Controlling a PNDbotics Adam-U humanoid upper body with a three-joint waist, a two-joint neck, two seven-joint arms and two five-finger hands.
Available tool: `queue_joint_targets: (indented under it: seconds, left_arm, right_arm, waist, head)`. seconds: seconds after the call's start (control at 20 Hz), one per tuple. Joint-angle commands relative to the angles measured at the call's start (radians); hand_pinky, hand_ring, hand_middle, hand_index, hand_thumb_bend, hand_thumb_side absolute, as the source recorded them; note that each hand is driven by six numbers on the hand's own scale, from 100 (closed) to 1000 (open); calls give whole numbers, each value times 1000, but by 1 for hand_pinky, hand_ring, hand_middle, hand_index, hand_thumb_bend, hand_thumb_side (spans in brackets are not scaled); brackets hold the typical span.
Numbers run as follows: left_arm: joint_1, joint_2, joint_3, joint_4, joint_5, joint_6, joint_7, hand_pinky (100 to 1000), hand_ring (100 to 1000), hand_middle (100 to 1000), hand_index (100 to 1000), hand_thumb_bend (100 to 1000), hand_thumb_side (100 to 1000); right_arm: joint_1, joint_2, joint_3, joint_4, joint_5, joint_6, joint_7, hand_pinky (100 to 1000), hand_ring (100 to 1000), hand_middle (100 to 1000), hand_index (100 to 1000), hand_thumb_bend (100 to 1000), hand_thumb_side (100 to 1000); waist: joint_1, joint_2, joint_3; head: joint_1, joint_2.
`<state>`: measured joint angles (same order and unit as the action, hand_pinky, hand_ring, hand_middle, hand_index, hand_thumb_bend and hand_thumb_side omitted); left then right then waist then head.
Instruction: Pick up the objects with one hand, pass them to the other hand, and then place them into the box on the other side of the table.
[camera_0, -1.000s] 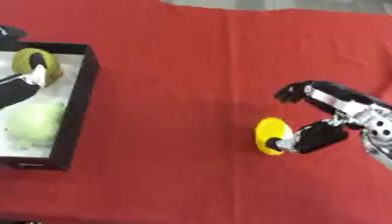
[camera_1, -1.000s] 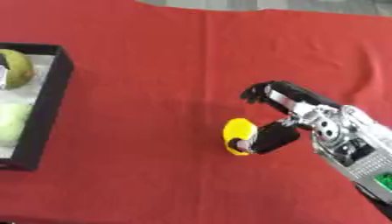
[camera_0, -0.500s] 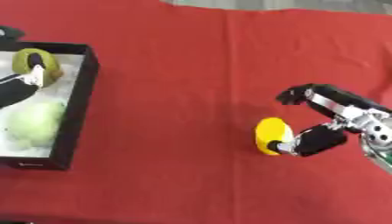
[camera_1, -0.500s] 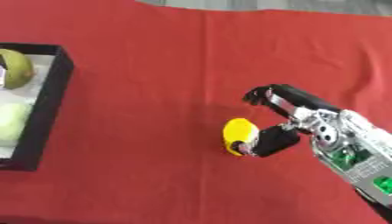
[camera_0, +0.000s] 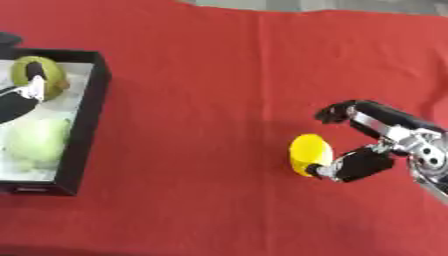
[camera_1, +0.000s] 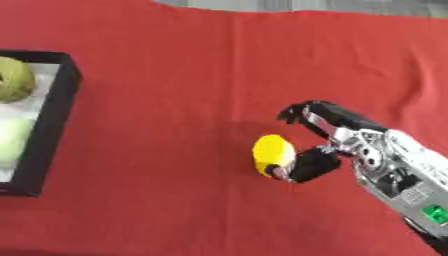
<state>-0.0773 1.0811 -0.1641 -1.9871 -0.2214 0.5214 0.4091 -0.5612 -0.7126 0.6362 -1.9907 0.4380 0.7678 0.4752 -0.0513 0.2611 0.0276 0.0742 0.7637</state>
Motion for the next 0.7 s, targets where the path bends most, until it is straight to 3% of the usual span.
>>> queue_joint_targets:
  seconds: [0.05, 0.7]
  left_arm:
    - [-2, 31, 12, -13, -3, 1, 3, 792, 759, 694, 784, 100, 304]
    - [-2, 25, 10, -13, -5, 1, 3, 791, 758, 697, 784, 100, 305]
  right_arm:
    - [1, -33, -18, -9, 25, 139, 153, 940, 879, 790, 864, 525, 262]
    - [22, -25, -27, 9, 102, 139, 212, 940, 877, 787, 862, 515, 264]
  waist:
    - [15, -67, 2]
    - [22, -61, 9]
  head:
    - [-4, 6]
    - [-11, 6]
